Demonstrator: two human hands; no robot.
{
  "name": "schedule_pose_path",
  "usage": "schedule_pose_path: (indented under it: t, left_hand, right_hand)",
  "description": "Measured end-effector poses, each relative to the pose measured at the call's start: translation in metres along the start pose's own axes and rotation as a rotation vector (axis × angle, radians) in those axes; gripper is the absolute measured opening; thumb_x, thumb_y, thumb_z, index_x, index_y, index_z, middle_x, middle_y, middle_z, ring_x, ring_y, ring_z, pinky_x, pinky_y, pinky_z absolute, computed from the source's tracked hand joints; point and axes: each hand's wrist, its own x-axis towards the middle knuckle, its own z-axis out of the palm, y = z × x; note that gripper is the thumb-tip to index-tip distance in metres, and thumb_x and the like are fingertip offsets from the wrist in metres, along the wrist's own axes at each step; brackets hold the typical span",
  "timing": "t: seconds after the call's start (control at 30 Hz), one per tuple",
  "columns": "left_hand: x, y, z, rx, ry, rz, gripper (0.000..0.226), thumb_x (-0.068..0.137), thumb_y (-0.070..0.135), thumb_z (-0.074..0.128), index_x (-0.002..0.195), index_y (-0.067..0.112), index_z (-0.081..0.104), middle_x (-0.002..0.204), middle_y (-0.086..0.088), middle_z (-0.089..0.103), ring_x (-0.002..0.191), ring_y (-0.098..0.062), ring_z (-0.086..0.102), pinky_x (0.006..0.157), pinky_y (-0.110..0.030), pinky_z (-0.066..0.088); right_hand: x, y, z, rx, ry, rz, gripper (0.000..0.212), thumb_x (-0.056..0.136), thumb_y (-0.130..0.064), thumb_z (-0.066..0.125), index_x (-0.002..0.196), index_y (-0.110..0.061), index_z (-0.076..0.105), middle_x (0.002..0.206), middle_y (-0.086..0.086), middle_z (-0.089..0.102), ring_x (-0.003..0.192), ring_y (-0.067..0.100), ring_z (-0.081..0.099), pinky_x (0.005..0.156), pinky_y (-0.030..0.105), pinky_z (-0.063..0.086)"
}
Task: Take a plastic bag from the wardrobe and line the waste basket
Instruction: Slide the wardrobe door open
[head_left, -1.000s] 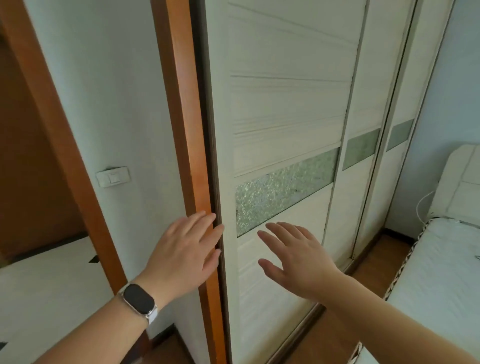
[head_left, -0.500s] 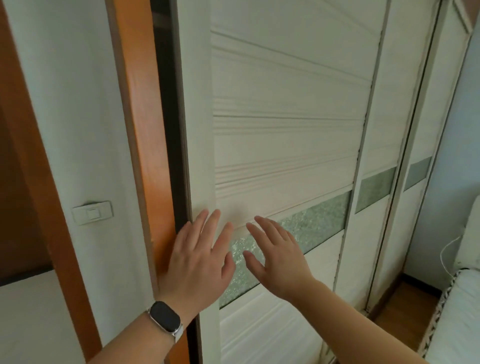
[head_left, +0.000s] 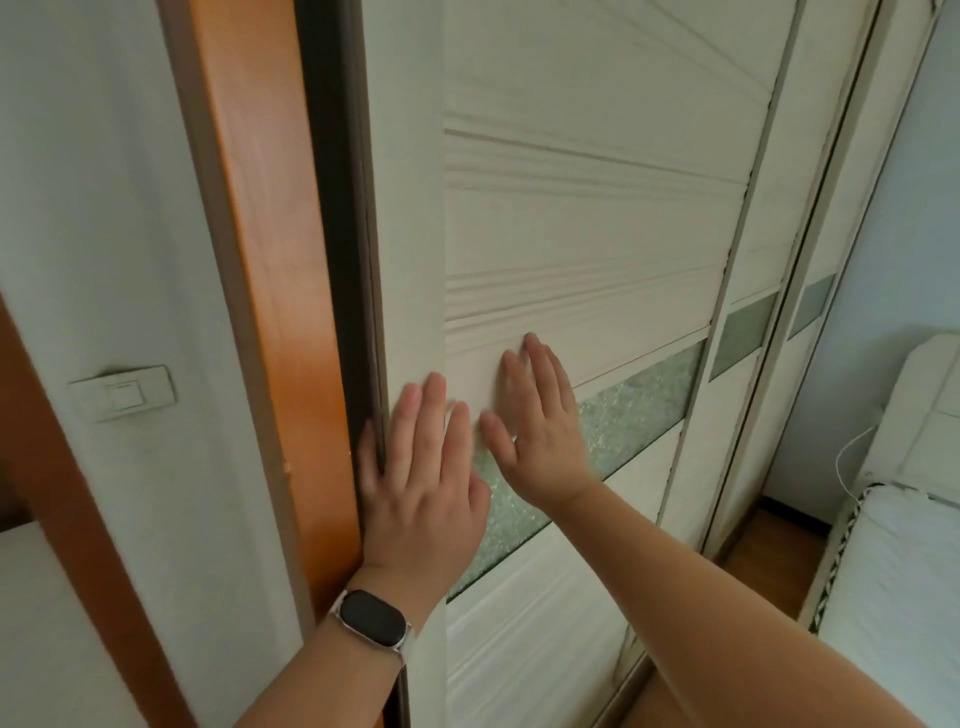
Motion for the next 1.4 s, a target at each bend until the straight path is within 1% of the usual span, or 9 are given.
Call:
schedule_pose_path:
  t: [0.13, 0.33, 0.57, 0.8, 0.93, 1.07, 1.17, 1.3, 1.4]
  left_hand:
    - [0.001, 0.003, 0.003, -0.022, 0.016, -0.033, 0.049, 0.089, 0.026, 0.054, 0.135, 0.012, 0.051, 0.155, -0.012, 0.028, 0.145, -0.03, 0.021, 0.112, -0.056, 0.027]
    - [0.005, 0.008, 0.008, -0.027, 0.06, -0.052, 0.04, 0.091, 0.026, 0.05, 0.129, 0.015, 0.057, 0.153, -0.012, 0.03, 0.143, -0.029, 0.022, 0.111, -0.055, 0.029]
    - [0.012, 0.022, 0.026, -0.023, 0.119, -0.044, 0.035, 0.095, 0.027, 0.044, 0.123, 0.019, 0.064, 0.151, -0.009, 0.03, 0.141, -0.029, 0.027, 0.108, -0.054, 0.032]
    - [0.028, 0.05, 0.059, 0.007, 0.184, -0.018, 0.029, 0.092, 0.019, 0.053, 0.116, 0.021, 0.069, 0.15, -0.009, 0.04, 0.14, -0.029, 0.031, 0.106, -0.054, 0.036]
    - [0.038, 0.07, 0.077, -0.034, 0.161, -0.007, 0.032, 0.084, 0.023, 0.06, 0.115, 0.02, 0.07, 0.148, -0.01, 0.037, 0.142, -0.028, 0.027, 0.109, -0.055, 0.03]
    - [0.05, 0.084, 0.097, -0.108, 0.114, 0.059, 0.033, 0.086, 0.021, 0.058, 0.116, 0.018, 0.069, 0.149, -0.012, 0.035, 0.142, -0.029, 0.025, 0.108, -0.056, 0.03]
    - [0.054, 0.082, 0.112, -0.121, 0.083, 0.191, 0.036, 0.086, 0.019, 0.057, 0.121, 0.014, 0.066, 0.15, -0.011, 0.033, 0.143, -0.026, 0.025, 0.111, -0.051, 0.028]
    - [0.063, 0.088, 0.137, -0.108, 0.126, 0.285, 0.041, 0.082, 0.023, 0.058, 0.122, 0.016, 0.066, 0.15, -0.009, 0.035, 0.143, -0.024, 0.025, 0.113, -0.048, 0.027]
    - [0.07, 0.103, 0.157, -0.134, 0.18, 0.283, 0.047, 0.079, 0.023, 0.058, 0.126, 0.018, 0.06, 0.152, -0.009, 0.027, 0.144, -0.024, 0.022, 0.116, -0.048, 0.025]
  right_hand:
    - [-0.001, 0.003, 0.01, -0.005, 0.021, 0.005, 0.059, 0.101, -0.045, 0.035, 0.147, -0.008, 0.026, 0.153, 0.026, 0.028, 0.142, 0.044, 0.028, 0.11, 0.059, 0.03]
    - [0.002, 0.01, 0.021, -0.023, 0.103, 0.01, 0.06, 0.101, -0.049, 0.025, 0.145, -0.009, 0.028, 0.151, 0.025, 0.029, 0.141, 0.043, 0.028, 0.11, 0.061, 0.029]
    - [0.003, 0.035, 0.039, -0.022, 0.209, 0.004, 0.061, 0.099, -0.048, 0.023, 0.143, -0.007, 0.033, 0.148, 0.026, 0.034, 0.139, 0.041, 0.032, 0.106, 0.063, 0.032]
    - [0.004, 0.081, 0.04, -0.004, 0.232, -0.012, 0.059, 0.099, -0.047, 0.026, 0.141, -0.007, 0.035, 0.147, 0.026, 0.035, 0.138, 0.041, 0.032, 0.104, 0.066, 0.033]
    - [0.005, 0.112, 0.04, 0.006, 0.232, -0.003, 0.058, 0.099, -0.048, 0.026, 0.144, -0.012, 0.032, 0.149, 0.022, 0.032, 0.14, 0.039, 0.031, 0.104, 0.066, 0.032]
    - [0.007, 0.149, 0.04, -0.007, 0.243, -0.01, 0.058, 0.099, -0.047, 0.026, 0.145, -0.013, 0.031, 0.149, 0.021, 0.031, 0.139, 0.039, 0.031, 0.104, 0.065, 0.032]
    - [0.008, 0.175, 0.038, -0.001, 0.231, -0.005, 0.058, 0.098, -0.047, 0.027, 0.145, -0.013, 0.03, 0.149, 0.023, 0.031, 0.14, 0.04, 0.03, 0.107, 0.064, 0.03]
    - [0.011, 0.207, 0.033, 0.001, 0.213, -0.004, 0.057, 0.099, -0.047, 0.027, 0.146, -0.014, 0.027, 0.149, 0.023, 0.029, 0.139, 0.041, 0.03, 0.111, 0.06, 0.028]
    - [0.012, 0.229, 0.029, -0.007, 0.195, -0.012, 0.057, 0.099, -0.047, 0.029, 0.145, -0.012, 0.031, 0.149, 0.024, 0.032, 0.137, 0.043, 0.034, 0.109, 0.06, 0.03]
